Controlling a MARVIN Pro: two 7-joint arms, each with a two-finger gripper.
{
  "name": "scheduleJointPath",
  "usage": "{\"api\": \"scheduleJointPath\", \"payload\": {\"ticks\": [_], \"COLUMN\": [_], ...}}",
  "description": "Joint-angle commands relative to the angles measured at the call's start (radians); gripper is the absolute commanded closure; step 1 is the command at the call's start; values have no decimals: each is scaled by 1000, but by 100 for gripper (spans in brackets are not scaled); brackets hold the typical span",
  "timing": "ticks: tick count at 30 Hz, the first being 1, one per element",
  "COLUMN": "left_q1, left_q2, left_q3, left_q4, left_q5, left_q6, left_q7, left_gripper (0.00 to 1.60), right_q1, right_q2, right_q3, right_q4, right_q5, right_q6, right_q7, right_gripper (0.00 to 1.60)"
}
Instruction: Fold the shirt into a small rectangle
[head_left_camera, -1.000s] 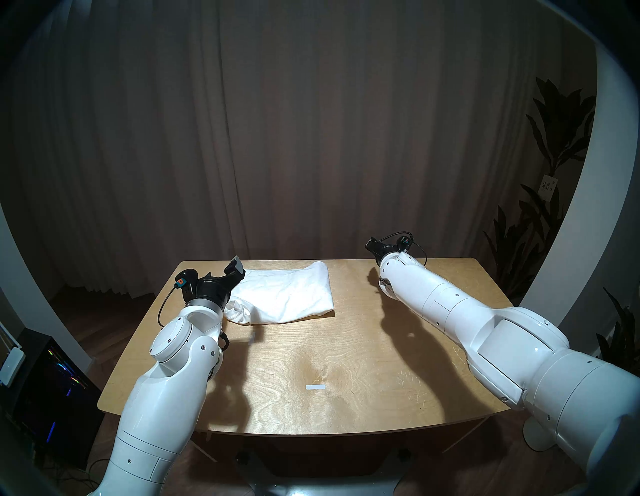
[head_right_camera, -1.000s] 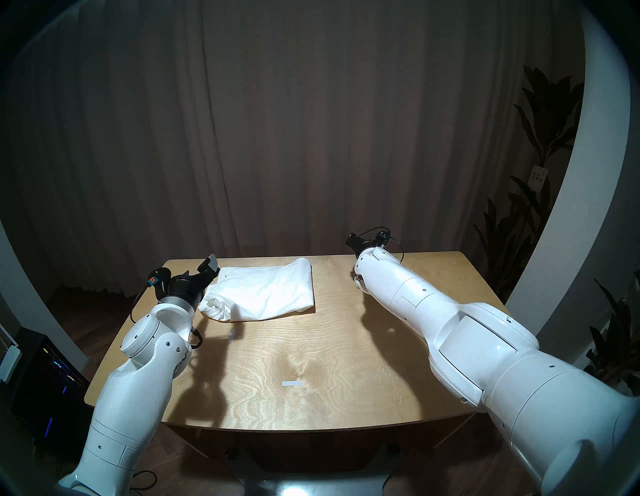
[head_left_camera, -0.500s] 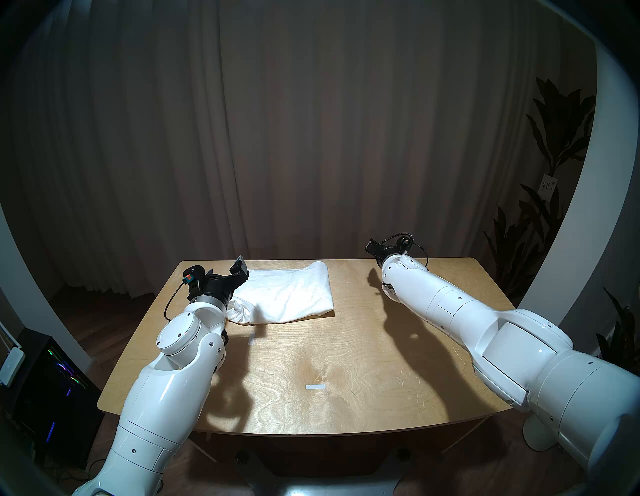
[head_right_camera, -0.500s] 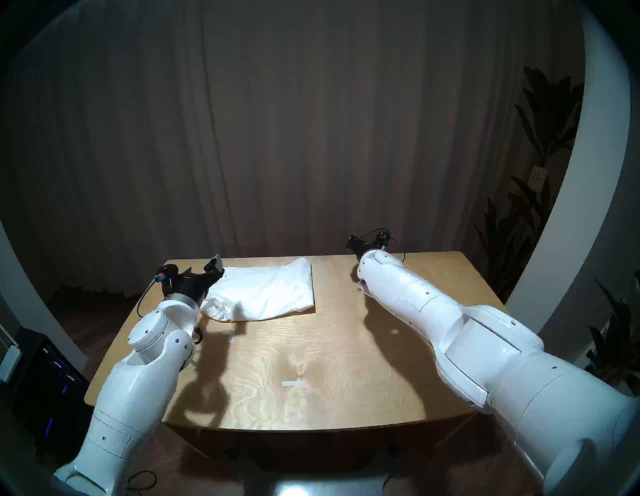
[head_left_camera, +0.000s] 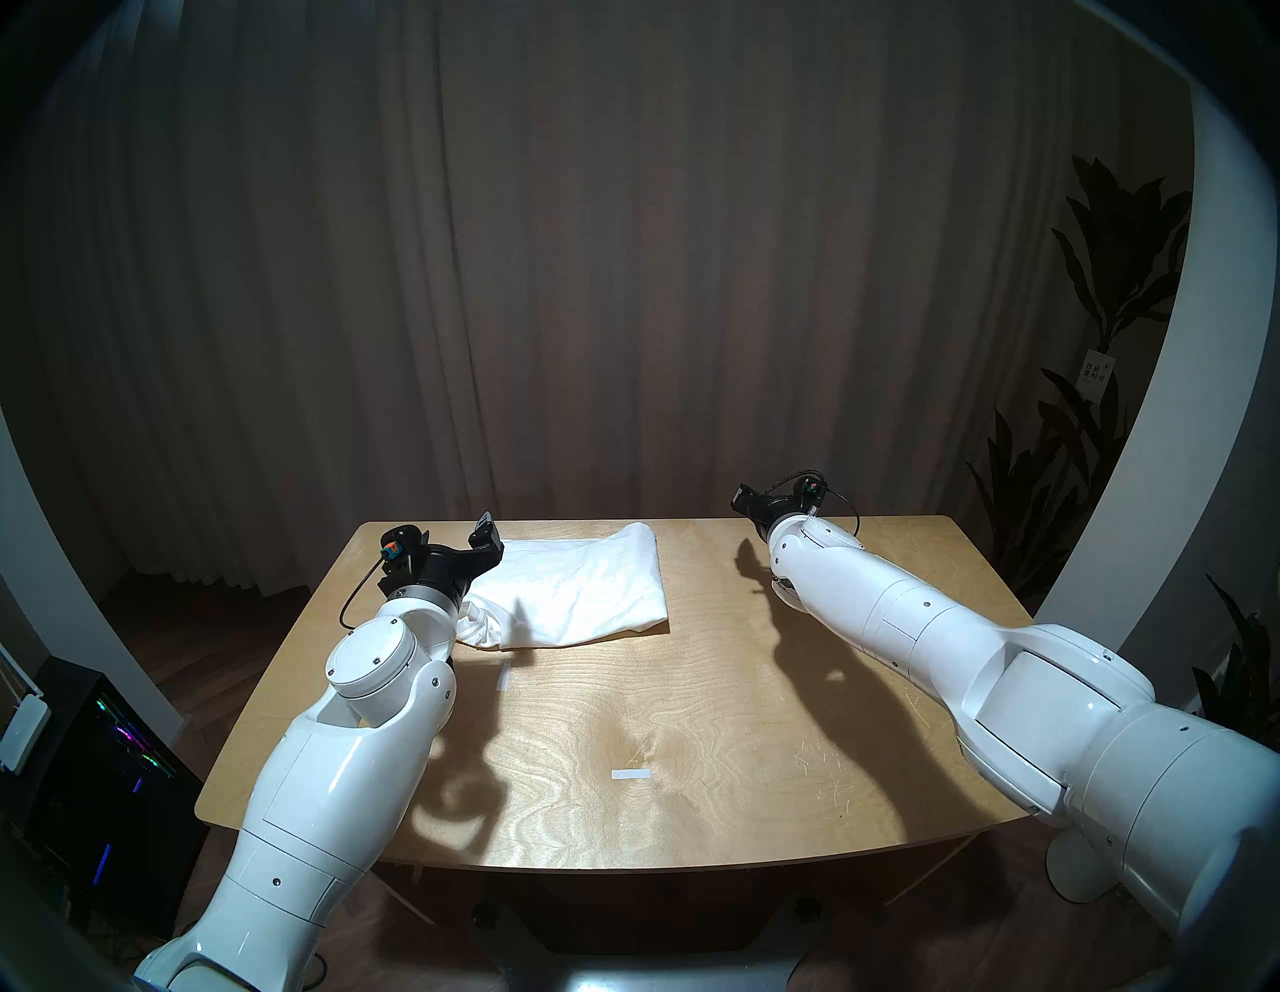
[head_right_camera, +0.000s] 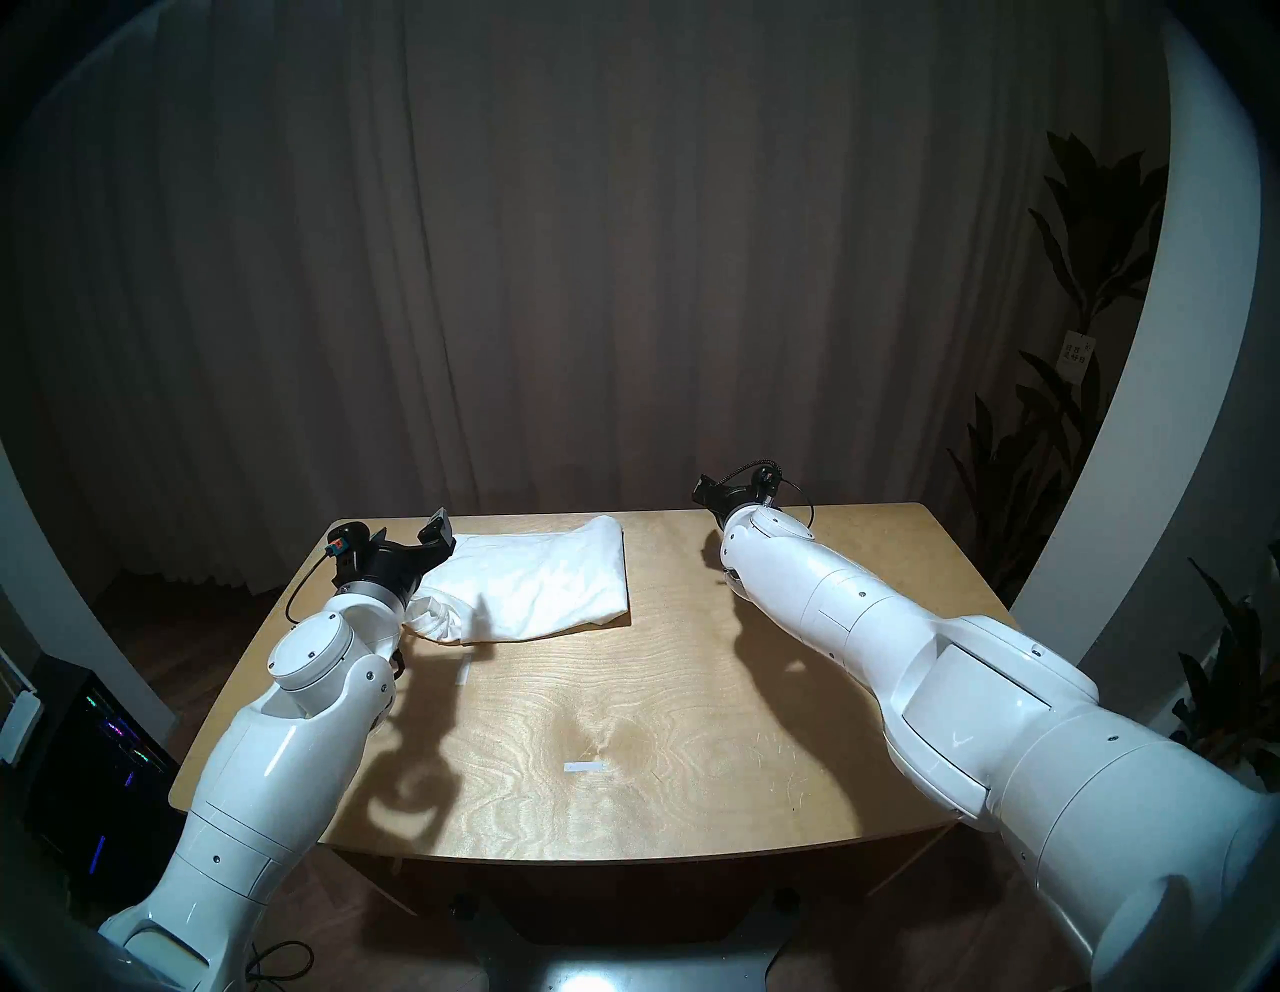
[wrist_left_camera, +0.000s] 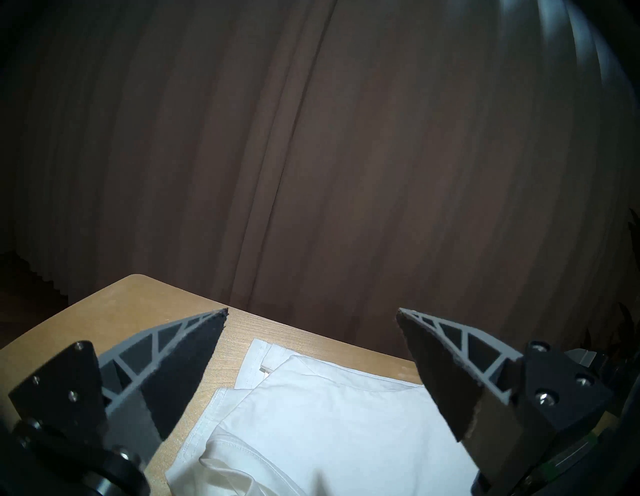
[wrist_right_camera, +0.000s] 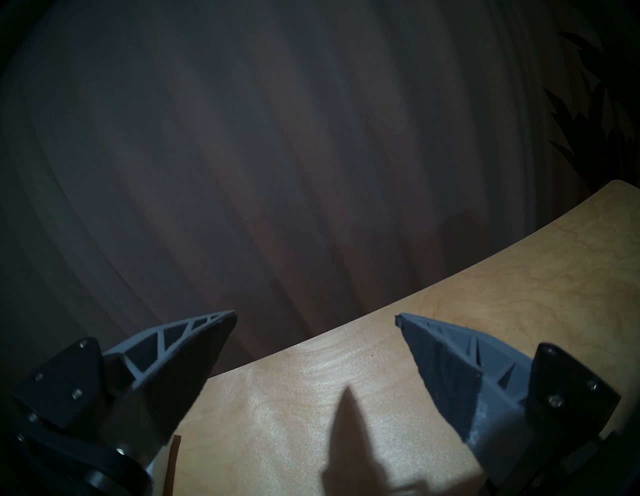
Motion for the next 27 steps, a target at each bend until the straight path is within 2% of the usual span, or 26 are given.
{"api": "scheduleJointPath", "payload": {"ticks": [1, 27], "left_q1": [-65, -160], "left_q2": [16, 33], "left_q3": [12, 131], "left_q4": [5, 78], "left_q5": [44, 173], "left_q6": [-12, -9], "left_q7": [-5, -30], "left_gripper": [0, 0], "right_q1": [16, -4], "right_q2": [23, 103], "right_q3": [-3, -23], "right_q4": [-30, -131], "right_q5": [-13, -48], "right_q6": [-9, -13], "right_q7": [16, 79], "right_gripper": [0, 0]}}
